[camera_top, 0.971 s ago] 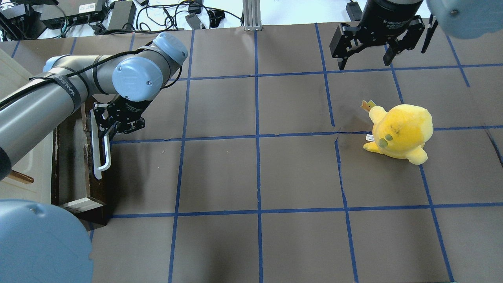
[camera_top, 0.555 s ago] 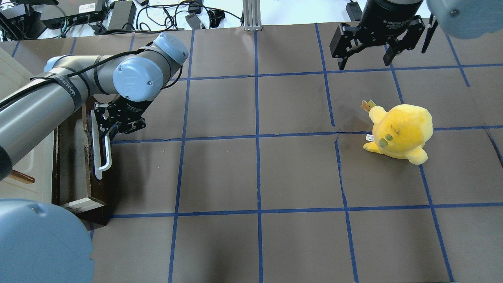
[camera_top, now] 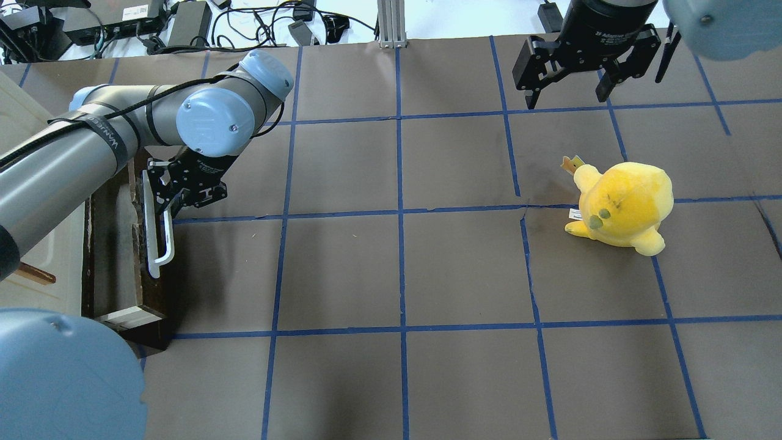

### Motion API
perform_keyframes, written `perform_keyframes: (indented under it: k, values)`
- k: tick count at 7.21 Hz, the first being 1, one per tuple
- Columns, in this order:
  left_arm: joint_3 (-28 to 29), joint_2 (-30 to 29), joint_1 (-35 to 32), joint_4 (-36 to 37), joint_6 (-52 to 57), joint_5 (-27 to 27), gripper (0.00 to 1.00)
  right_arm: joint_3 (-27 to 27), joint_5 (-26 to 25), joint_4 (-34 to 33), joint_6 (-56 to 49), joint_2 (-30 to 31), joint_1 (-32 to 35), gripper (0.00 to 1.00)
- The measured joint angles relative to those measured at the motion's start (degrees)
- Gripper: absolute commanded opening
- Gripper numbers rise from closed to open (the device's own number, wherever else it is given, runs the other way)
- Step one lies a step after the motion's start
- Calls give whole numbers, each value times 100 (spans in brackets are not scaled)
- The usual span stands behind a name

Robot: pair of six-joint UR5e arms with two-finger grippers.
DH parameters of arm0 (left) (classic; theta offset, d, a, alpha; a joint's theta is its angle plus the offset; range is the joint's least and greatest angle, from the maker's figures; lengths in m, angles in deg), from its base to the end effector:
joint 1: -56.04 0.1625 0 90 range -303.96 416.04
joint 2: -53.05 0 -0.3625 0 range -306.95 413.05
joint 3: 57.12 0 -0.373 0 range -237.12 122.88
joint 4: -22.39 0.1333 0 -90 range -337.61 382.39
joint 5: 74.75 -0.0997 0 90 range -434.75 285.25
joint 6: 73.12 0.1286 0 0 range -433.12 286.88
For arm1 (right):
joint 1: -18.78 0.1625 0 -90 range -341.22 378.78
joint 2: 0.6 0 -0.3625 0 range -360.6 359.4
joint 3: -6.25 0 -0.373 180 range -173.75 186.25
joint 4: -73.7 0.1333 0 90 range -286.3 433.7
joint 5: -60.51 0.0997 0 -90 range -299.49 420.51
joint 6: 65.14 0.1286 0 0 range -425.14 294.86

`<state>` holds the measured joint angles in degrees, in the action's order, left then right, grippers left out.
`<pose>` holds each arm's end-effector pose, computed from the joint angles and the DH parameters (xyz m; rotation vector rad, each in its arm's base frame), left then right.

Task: Pull drawer sideways
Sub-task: 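Keep pulling the drawer outward with the left gripper along the table, then continue sliding the drawer farther out with the left gripper holding the handle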

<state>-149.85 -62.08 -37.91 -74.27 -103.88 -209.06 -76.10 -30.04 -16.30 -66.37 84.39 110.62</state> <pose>-0.0788 -0.5095 0.1841 -0.2405 2.2157 0.3872 0.1484 -0.5053 0.4169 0.0835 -3.1303 0.0722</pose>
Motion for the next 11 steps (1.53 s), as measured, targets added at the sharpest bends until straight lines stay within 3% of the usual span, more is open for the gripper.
perform_keyframes:
  k: [11]
  values:
    - [62,0,-64,-98,14,-78,0,0,1,0,-2,0,0,100]
